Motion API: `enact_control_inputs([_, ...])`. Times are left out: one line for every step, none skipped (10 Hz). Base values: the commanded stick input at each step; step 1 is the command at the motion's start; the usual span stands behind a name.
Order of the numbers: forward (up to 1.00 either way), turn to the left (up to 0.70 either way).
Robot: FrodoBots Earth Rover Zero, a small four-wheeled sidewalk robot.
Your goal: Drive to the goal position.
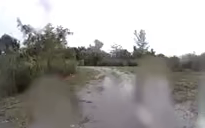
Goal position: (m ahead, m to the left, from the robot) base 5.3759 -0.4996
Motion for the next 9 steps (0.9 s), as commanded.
enact_control_inputs([0.85, 0.0])
enact_control_inputs([0.85, 0.0])
enact_control_inputs([0.85, 0.0])
enact_control_inputs([0.85, 0.0])
enact_control_inputs([0.85, 0.0])
enact_control_inputs([0.85, 0.0])
enact_control_inputs([0.85, 0.0])
enact_control_inputs([0.85, 0.0])
enact_control_inputs([0.85, 0.0])
